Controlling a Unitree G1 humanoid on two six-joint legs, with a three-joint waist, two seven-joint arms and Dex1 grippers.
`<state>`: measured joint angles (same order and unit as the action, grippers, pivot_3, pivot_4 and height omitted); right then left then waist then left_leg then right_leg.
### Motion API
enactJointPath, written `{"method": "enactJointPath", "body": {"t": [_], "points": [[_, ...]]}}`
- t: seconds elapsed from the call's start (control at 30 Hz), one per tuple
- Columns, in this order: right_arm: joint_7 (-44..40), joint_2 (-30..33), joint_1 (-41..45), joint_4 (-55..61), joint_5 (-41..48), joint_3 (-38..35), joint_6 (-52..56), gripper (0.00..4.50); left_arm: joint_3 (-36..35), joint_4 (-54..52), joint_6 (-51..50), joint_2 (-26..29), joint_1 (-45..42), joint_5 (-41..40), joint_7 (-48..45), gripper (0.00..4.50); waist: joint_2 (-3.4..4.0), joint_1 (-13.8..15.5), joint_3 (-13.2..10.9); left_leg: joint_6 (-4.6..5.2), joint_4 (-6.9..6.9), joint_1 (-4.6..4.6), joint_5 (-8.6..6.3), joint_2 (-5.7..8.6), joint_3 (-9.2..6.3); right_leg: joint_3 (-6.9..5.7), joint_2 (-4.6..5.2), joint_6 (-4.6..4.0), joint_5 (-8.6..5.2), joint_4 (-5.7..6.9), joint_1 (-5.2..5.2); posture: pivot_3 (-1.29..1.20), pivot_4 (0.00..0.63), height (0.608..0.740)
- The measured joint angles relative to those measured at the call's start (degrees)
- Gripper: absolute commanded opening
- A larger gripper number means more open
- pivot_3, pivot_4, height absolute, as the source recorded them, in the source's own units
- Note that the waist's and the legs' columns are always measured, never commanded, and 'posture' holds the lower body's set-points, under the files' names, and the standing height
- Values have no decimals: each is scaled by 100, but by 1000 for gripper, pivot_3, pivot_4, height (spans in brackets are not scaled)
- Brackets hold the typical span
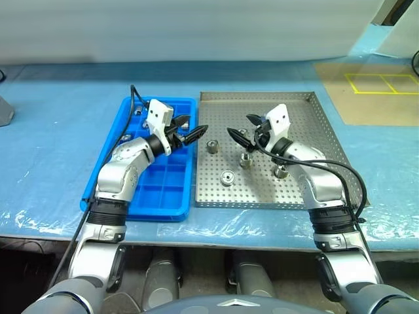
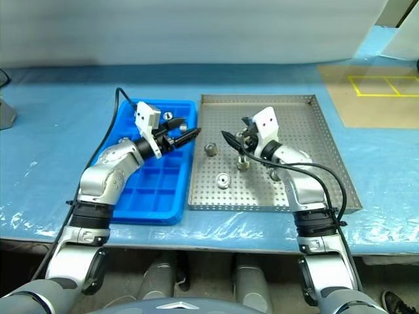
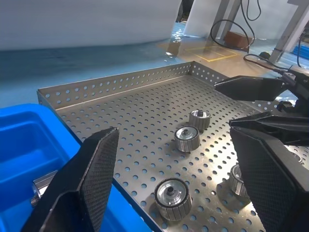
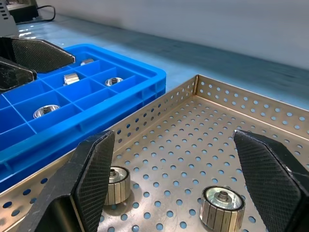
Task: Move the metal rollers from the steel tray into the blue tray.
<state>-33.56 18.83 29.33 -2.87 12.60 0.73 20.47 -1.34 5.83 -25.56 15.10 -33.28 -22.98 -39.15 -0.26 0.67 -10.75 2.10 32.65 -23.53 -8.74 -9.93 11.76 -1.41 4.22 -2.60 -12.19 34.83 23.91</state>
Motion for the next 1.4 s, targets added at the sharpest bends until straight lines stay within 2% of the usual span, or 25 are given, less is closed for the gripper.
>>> {"method": "enactJointPath", "body": {"t": [0.5,1.13,1.27,1.4], "points": [[64,-90,-117,114,2,4,2,4043,66,25,-19,66,-20,-1,-59,3879,0,6,0,-1,-1,0,1,0,0,1,0,0,0,0,0,-203,150,740],[202,-29,-346,385,11,-13,17,4043,85,299,-11,71,-318,0,-266,3879,0,-3,0,0,-2,0,0,1,1,1,0,0,0,-2,1,-296,150,740],[241,122,-437,483,18,-137,72,4043,171,740,62,106,-814,26,-629,3879,0,3,0,-1,1,0,1,2,1,1,0,1,0,0,0,-324,150,740],[249,212,-498,622,39,-259,99,4043,231,1733,526,188,-1610,259,-1022,3879,0,-25,0,0,2,2,0,4,1,5,0,1,0,-2,-3,-350,150,740]]}}
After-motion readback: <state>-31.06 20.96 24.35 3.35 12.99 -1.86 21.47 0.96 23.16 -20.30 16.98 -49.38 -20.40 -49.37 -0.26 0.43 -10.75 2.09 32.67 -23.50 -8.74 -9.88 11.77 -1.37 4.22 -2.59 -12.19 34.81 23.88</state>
